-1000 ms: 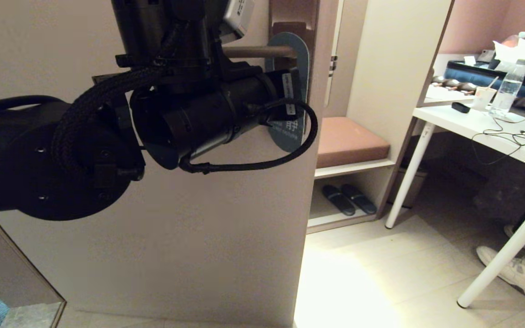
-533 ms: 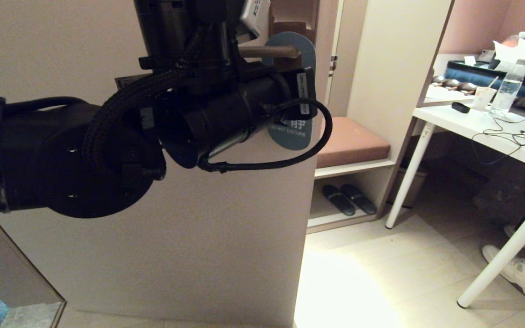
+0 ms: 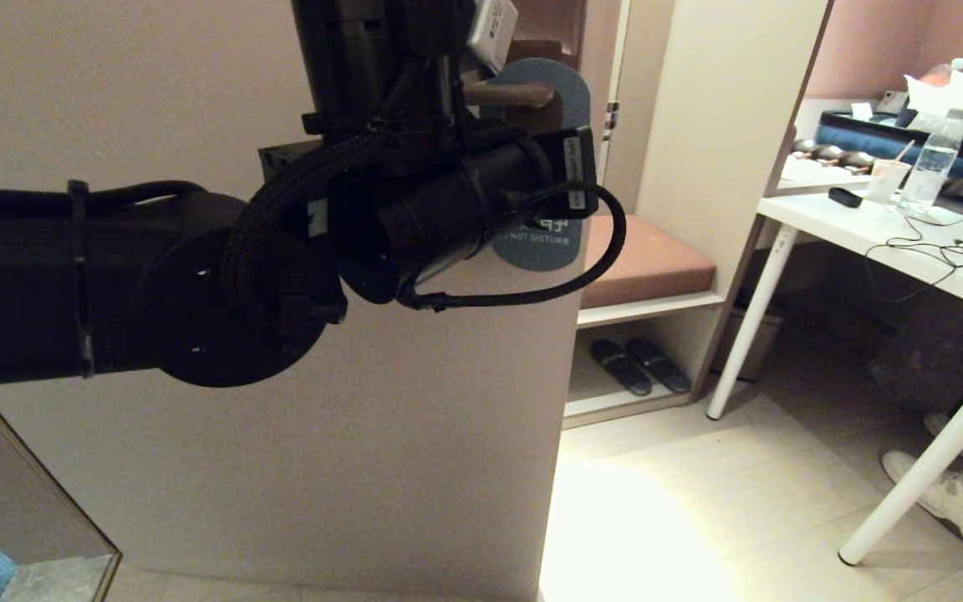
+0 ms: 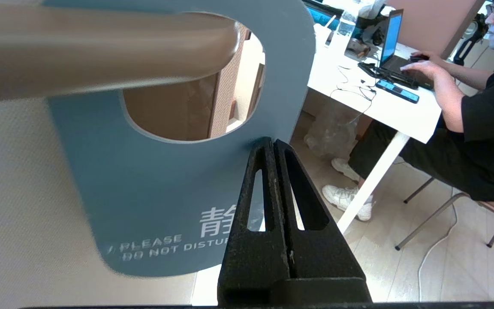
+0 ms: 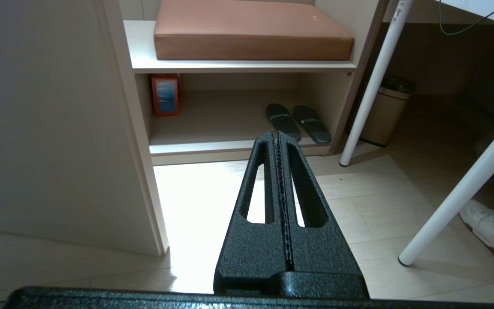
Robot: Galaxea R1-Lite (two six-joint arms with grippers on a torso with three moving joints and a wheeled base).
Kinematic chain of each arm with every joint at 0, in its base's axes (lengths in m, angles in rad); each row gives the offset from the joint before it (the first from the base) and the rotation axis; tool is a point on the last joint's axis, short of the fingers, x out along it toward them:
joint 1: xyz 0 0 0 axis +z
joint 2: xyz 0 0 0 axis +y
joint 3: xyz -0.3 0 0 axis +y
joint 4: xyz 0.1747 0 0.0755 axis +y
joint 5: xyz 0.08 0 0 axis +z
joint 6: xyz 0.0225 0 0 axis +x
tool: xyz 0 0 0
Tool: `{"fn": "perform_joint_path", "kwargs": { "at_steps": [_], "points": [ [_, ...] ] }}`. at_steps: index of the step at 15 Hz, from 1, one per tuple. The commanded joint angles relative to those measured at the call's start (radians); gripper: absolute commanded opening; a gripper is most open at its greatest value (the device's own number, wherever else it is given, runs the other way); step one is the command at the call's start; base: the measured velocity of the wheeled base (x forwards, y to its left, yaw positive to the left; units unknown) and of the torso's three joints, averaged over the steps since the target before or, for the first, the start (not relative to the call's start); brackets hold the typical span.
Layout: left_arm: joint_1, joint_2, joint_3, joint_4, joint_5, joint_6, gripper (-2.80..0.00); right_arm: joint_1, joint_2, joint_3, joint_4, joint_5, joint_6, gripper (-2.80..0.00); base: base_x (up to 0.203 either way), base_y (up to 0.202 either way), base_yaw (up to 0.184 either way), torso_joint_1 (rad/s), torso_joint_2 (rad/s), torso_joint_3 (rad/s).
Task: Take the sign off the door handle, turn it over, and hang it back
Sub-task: Hang the sign back with the other side facing out
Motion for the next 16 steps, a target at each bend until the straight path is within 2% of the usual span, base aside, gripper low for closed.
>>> {"fn": "perform_joint_path", "kwargs": {
  "at_steps": [1, 8, 12, 16],
  "points": [
    [0.000, 0.019, -0.018, -0.003, 0.001, -0.002, -2.80, 0.000, 0.002, 0.000, 0.000, 0.001, -0.001, -2.80, 0.000, 0.000, 0.000, 0.000, 0.00, 0.000],
    [0.021, 0.027, -0.020, -0.006, 0.007, 0.006, -2.80, 0.000, 0.002, 0.000, 0.000, 0.001, -0.001, -2.80, 0.000, 0.000, 0.000, 0.000, 0.00, 0.000],
    [0.037, 0.062, -0.019, -0.136, 0.010, 0.046, -2.80, 0.000, 0.002, 0.000, 0.000, 0.001, -0.001, -2.80, 0.000, 0.000, 0.000, 0.000, 0.00, 0.000],
    [0.045, 0.065, -0.019, -0.144, 0.012, 0.050, -2.80, 0.000, 0.000, 0.000, 0.000, 0.001, -0.001, -2.80, 0.000, 0.000, 0.000, 0.000, 0.00, 0.000]
  ]
}}
